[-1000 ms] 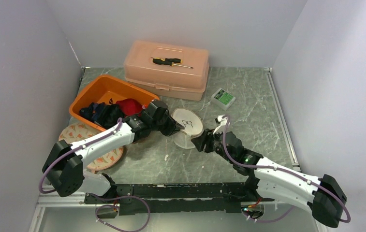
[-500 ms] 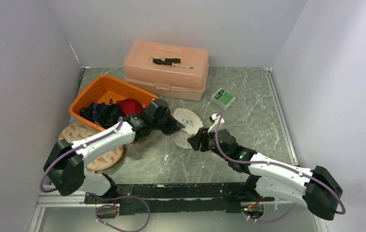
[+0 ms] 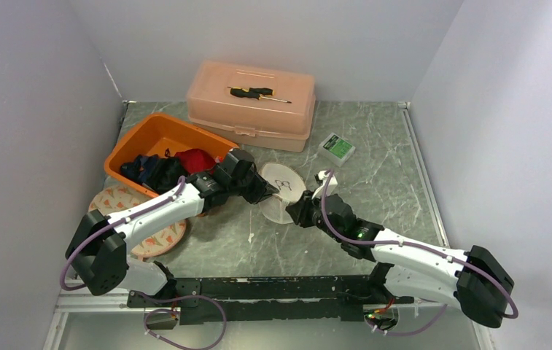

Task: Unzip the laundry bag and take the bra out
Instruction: Unzip the laundry bag at the center of the board.

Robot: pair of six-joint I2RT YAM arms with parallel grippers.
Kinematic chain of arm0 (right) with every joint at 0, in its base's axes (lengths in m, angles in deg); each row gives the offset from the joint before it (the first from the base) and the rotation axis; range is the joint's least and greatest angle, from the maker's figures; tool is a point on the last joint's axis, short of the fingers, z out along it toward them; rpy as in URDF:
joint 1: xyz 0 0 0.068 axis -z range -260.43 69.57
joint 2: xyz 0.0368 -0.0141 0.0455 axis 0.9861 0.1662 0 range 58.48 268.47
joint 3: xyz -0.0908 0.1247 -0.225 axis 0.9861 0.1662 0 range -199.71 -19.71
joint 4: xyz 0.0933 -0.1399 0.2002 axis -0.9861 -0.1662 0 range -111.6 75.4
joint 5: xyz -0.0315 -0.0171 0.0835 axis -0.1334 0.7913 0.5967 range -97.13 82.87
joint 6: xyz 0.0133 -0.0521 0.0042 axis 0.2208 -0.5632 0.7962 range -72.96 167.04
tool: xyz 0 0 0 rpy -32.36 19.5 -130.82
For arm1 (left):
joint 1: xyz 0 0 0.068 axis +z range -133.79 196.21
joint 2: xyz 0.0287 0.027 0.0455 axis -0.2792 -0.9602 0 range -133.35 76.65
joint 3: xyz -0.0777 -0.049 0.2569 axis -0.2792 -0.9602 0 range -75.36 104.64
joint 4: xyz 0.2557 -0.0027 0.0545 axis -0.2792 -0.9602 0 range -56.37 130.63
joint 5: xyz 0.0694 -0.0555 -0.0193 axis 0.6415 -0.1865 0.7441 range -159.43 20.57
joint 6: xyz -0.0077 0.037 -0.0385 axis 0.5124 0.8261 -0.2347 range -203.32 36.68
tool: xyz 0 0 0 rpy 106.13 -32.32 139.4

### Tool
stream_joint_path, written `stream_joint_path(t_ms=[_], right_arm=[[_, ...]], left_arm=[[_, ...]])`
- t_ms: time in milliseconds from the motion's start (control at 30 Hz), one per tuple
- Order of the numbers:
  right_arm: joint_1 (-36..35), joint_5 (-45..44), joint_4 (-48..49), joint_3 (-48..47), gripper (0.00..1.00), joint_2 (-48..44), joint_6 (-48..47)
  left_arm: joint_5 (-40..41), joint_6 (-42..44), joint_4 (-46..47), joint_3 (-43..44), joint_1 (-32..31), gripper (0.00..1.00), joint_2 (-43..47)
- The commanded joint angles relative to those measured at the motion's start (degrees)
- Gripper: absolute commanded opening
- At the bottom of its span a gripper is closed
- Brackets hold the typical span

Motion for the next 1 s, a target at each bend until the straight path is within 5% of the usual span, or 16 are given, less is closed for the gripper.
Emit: stream_joint_path(t_ms=[0,267,700,967], right_arm=[[-0.26,-2.12,2.02,-2.42,0.21,0.19,0.25],[-1.70,-4.30,-1.28,-3.01,0.00,-0.80,-2.07],[-0.34,-11.34,-8.76,0.00,0.00,-5.22,0.05],[8.04,-8.12,-10.44,0.70,0.00,-6.71,1.33]], left_arm=[[0.42,-0.22,1.01,1.86,0.17,0.03,0.18],[0.44,0.54,1.12,1.65,0.22,0.02,0.36],[-2.23,6.65,3.72,2.00,0.16,0.03,-0.91],[-6.42,12.16,4.76,3.08,0.20,0.03,-3.58]])
